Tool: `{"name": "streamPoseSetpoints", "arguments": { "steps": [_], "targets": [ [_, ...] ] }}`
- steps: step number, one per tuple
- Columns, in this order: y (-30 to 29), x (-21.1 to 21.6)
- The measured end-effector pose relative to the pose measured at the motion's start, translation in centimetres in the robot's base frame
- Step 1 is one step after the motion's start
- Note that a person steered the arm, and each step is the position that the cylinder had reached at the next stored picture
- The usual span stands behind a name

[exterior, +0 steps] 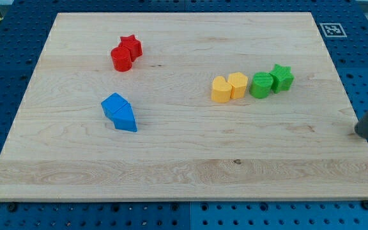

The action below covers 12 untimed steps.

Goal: Move the arm towards the bottom center of the board

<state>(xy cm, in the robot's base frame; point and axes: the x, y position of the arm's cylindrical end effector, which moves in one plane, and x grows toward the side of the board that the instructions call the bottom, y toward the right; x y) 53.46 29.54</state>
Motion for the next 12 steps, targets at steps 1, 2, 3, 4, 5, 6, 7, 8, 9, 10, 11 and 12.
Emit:
{"name": "streamPoseSetpoints", "arguments": {
  "steps": [1, 2, 3, 4, 5, 6, 7, 8, 9, 10, 11, 12],
  "targets": [
    [0.0, 3.6],
    [-0.2, 4.0],
    [-2.6, 4.2],
    [-6.6, 4.4],
    [-8.4, 4.4],
    [-9.6, 4.4],
    [-11.0, 4.4],
    [-12.6, 4.4],
    [-13.5, 4.4],
    [-13.5, 4.6],
    [-13.5, 6.5],
    [-13.5, 6.7]
  ]
}}
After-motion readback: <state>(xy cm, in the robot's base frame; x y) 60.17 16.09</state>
